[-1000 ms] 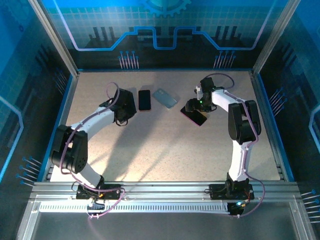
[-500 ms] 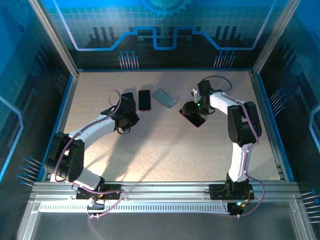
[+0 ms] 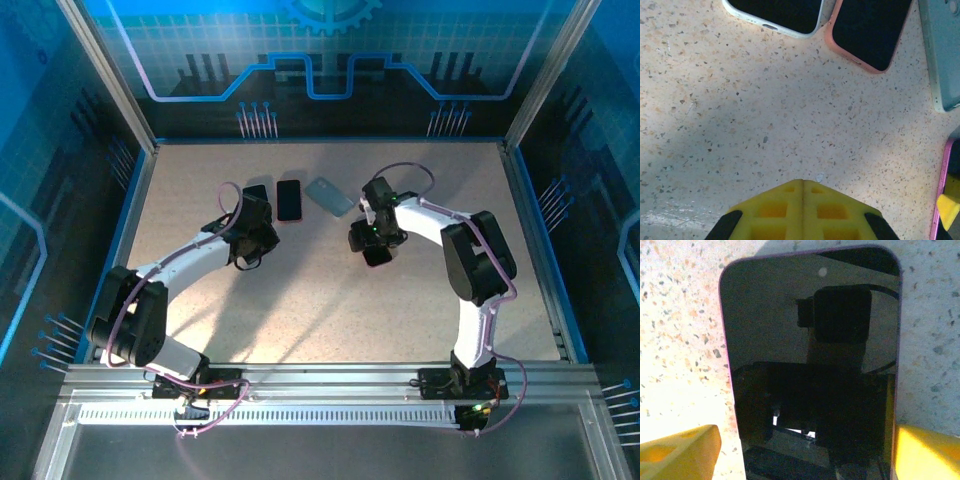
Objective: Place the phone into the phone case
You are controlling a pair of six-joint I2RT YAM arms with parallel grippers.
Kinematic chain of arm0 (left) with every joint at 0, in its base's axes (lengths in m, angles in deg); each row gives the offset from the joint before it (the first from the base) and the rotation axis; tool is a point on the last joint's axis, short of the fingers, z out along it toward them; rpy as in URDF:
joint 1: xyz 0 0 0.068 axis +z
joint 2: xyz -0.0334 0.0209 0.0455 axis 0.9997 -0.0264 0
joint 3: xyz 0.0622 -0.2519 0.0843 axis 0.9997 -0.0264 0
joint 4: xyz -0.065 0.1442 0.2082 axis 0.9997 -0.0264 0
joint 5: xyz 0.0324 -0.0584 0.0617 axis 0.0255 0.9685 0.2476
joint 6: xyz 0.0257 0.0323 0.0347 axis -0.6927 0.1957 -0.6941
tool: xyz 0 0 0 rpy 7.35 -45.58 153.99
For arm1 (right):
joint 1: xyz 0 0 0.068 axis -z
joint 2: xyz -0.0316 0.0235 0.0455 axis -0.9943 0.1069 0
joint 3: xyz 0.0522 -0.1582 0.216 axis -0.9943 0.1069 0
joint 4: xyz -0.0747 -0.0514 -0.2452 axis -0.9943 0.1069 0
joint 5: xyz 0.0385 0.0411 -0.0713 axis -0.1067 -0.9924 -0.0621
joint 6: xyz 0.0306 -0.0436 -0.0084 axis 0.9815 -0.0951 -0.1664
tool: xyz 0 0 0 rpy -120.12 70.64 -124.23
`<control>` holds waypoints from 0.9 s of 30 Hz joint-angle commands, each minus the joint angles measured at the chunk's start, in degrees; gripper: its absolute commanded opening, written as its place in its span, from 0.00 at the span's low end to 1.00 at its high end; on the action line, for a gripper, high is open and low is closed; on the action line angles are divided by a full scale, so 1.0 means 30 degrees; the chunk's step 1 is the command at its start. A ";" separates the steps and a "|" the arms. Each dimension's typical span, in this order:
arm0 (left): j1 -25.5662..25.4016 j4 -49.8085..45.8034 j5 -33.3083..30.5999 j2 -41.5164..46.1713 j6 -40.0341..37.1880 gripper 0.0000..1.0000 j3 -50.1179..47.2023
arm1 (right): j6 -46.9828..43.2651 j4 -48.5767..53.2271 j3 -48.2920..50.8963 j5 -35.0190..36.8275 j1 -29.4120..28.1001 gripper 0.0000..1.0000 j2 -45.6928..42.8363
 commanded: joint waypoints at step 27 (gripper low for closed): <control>-0.1340 0.1565 0.2433 0.1000 -0.1644 0.27 -0.0632 | -0.0971 0.1053 0.0316 0.2309 -0.1906 0.56 -0.0056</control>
